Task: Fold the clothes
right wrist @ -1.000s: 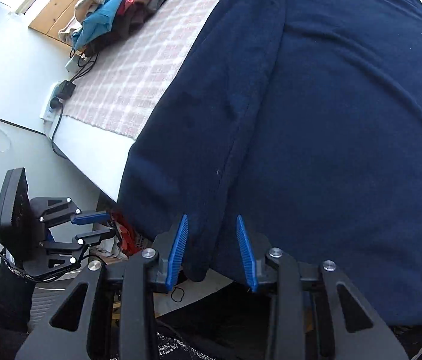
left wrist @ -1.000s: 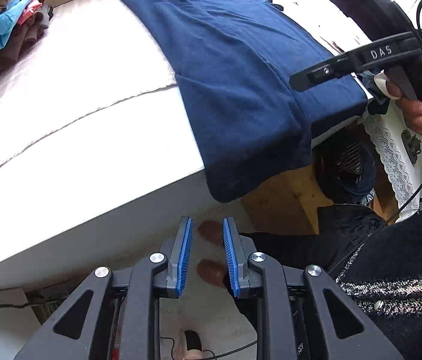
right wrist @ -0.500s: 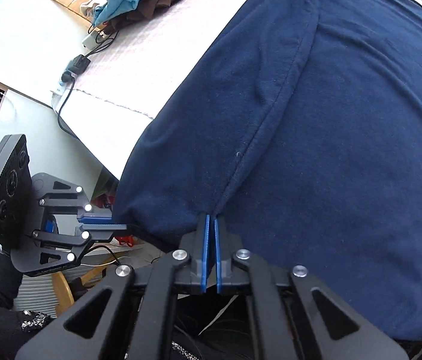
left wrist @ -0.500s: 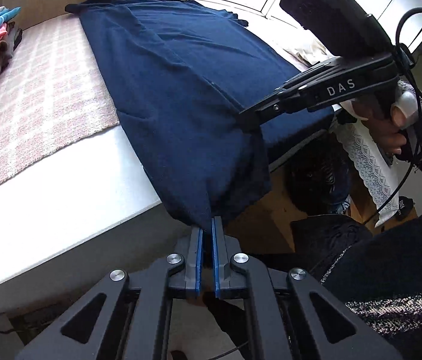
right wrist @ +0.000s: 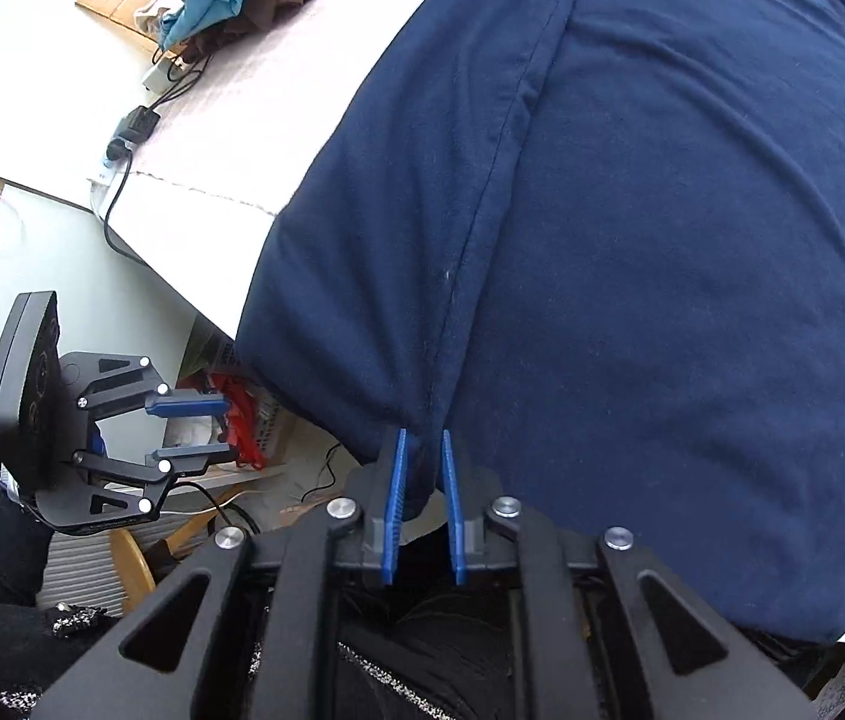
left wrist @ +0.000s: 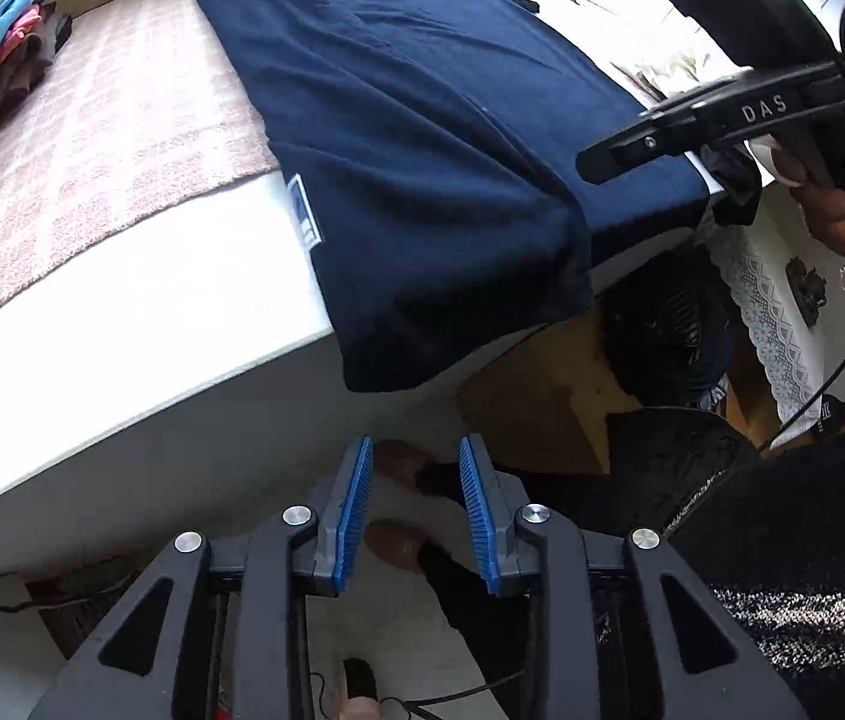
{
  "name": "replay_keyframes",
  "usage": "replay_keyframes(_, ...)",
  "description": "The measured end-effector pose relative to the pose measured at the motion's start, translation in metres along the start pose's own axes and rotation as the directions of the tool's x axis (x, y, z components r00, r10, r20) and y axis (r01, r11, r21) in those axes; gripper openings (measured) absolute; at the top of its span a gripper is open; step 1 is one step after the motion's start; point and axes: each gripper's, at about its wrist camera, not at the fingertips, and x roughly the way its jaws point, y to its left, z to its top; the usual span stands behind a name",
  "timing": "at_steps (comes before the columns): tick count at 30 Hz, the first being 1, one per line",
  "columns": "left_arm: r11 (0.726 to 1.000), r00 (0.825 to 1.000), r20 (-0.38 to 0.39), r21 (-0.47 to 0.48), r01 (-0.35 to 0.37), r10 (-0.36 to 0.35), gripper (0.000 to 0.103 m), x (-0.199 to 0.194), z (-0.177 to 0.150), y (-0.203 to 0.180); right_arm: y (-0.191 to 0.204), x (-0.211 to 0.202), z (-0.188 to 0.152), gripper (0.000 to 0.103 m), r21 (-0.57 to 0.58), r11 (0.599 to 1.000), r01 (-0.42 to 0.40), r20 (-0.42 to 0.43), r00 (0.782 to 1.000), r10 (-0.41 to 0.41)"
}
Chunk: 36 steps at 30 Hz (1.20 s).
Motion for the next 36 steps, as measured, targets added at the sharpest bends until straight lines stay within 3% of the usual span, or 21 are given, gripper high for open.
replay_keyframes(5,1.0,1.0,0.022,-0.027,0.012,-0.011,0.033,0.006,0.008,0.009,-0.003,-0.003,0.011,0.017,0.0,1.0,0.025,0.026,0.999,-0.025)
replay_keyframes(10,0.996,0.997,0.04,-0.051,0.068,-0.066,0.03,0.009,0.015,0.027,-0.012,-0.003,0.02,0.017,-0.009,0.999,0.041,0.058,0.998,-0.041)
replay_keyframes(11,0.996,0.997,0.038,-0.048,0.074,-0.072,0.029,0.011,0.015,0.027,-0.011,-0.004,0.026,0.017,-0.014,0.999,0.038,0.072,0.997,-0.037)
replay_keyframes(14,0.995,0.993,0.081,-0.044,0.089,-0.085,0.002,0.009,0.014,0.022,-0.007,-0.008,0.048,0.017,-0.03,0.999,0.032,0.134,0.991,-0.028)
replay_keyframes(16,0.995,0.989,0.123,-0.033,0.092,-0.088,0.002,-0.001,0.011,0.016,-0.006,-0.005,0.063,0.017,-0.027,0.998,0.051,0.172,0.984,-0.046)
replay_keyframes(20,0.997,0.982,0.175,-0.018,0.07,-0.066,0.002,-0.038,0.012,0.006,-0.009,0.009,0.087,0.025,-0.013,0.977,0.215,0.177,0.962,-0.209)
replay_keyframes(21,0.997,0.979,0.192,-0.026,0.074,-0.068,0.002,-0.046,0.01,0.005,-0.018,0.008,0.088,0.031,-0.004,0.976,0.219,0.17,0.962,-0.215)
replay_keyframes(23,0.994,0.972,0.218,-0.044,0.098,-0.086,0.002,-0.054,0.006,0.005,-0.027,0.015,0.089,0.034,0.015,0.983,0.185,0.143,0.972,-0.185)
replay_keyframes(25,0.995,0.981,0.18,-0.068,0.078,-0.064,0.002,-0.037,0.005,0.006,-0.03,0.02,0.087,0.03,0.009,0.987,0.16,0.137,0.978,-0.16)
replay_keyframes(27,0.993,0.988,0.143,-0.093,0.068,-0.055,0.002,-0.021,0.005,0.01,-0.03,0.02,0.084,0.008,-0.011,0.985,0.172,0.143,0.975,-0.169)
replay_keyframes(32,0.982,0.991,0.094,-0.152,0.11,-0.096,0.002,-0.004,0.0,0.025,-0.045,0.012,0.079,0.009,0.045,0.986,0.161,0.115,0.979,-0.165)
replay_keyframes(34,0.98,0.991,0.067,-0.152,0.127,-0.118,0.002,-0.018,-0.002,0.042,-0.051,-0.005,0.07,0.01,0.076,0.991,0.11,0.125,0.985,-0.119)
replay_keyframes(36,0.987,0.996,0.031,-0.132,0.092,-0.089,0.002,-0.028,-0.008,0.047,-0.057,-0.023,0.061,0.013,0.105,0.993,0.055,0.138,0.988,-0.069)
